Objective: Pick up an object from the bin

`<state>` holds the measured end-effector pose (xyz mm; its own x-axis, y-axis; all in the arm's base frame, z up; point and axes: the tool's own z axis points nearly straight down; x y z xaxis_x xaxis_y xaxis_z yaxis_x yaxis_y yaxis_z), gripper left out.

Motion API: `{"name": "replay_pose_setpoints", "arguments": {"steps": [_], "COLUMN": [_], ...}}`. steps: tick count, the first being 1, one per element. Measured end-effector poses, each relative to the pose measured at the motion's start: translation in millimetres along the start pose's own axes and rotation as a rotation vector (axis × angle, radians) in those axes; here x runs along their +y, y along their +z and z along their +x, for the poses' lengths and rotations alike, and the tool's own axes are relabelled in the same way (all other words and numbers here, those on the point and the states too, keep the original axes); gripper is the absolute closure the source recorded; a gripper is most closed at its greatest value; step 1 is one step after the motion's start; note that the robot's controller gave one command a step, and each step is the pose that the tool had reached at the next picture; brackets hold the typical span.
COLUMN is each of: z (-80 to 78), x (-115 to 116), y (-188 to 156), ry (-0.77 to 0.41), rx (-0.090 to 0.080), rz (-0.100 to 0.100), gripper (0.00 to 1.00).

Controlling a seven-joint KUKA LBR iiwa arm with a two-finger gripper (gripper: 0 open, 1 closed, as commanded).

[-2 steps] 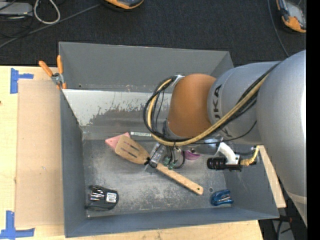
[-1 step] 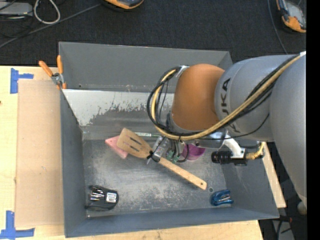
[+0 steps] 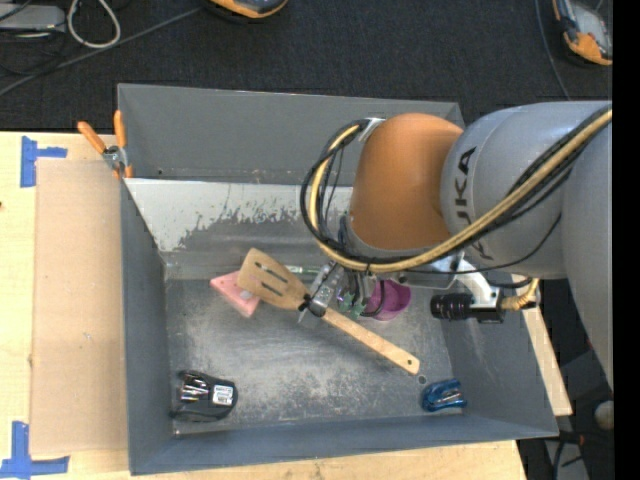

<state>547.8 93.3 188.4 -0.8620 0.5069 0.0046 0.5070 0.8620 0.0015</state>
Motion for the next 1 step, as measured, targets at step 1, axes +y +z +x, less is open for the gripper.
{"name": "replay_pose_setpoints", "arguments": {"steps": [1], "z": [-0.2], "x": [0.1], "y": [-22.7], "ry": [0.000], "rx": [-0.001], "rz": [-0.001], "gripper": [1.00]}}
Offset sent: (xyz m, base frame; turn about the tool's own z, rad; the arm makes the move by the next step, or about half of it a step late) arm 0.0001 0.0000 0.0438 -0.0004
